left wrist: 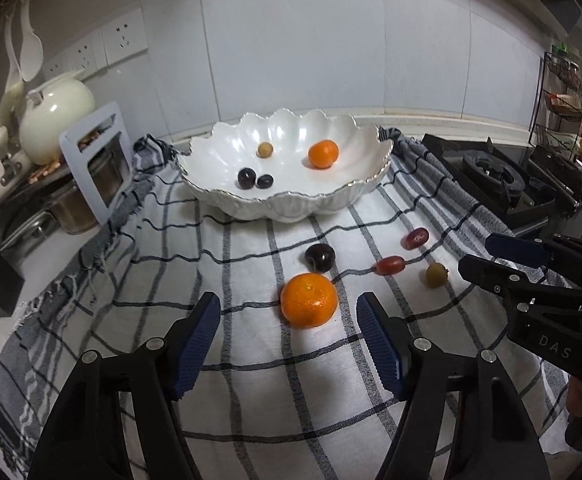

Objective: Organize fruits
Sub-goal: 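Move both tools back over the cloth toward the remaining fruits, then grasp the large mandarin with the left tool while the right tool grasps the brown round fruit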

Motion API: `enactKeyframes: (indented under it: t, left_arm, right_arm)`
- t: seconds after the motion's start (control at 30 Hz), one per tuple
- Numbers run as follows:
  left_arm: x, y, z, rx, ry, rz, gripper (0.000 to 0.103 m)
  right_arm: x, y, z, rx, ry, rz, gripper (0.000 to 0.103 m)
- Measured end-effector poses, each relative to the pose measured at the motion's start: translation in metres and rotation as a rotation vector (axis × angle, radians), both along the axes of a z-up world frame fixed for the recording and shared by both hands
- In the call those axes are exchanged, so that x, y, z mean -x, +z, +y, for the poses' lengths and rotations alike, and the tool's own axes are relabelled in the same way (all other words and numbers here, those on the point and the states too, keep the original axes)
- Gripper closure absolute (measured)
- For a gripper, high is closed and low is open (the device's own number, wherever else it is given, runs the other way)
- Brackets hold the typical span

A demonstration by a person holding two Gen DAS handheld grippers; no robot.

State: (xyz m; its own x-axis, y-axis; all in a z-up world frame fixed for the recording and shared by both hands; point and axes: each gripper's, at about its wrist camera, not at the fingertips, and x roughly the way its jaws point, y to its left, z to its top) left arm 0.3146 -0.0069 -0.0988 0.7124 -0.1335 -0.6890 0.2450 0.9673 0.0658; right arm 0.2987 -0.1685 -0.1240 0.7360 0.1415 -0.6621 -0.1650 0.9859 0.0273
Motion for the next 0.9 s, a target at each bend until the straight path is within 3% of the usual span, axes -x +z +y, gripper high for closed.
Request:
enactKeyframes:
  t: [0.23, 0.9]
  left_arm:
    - [-0.012, -0.014, -0.003, 0.009, -0.009, 0.041, 0.037]
    - [-0.046, -0.044, -0.011, 0.062, -0.021, 0.139, 0.044]
  right_arm:
    - [-0.013, -0.017, -0.002, -0.003, -0.001, 0.048, 0.07]
    - [-0.039, -0.046, -0.003, -0.003, -0.01, 0.123, 0.072]
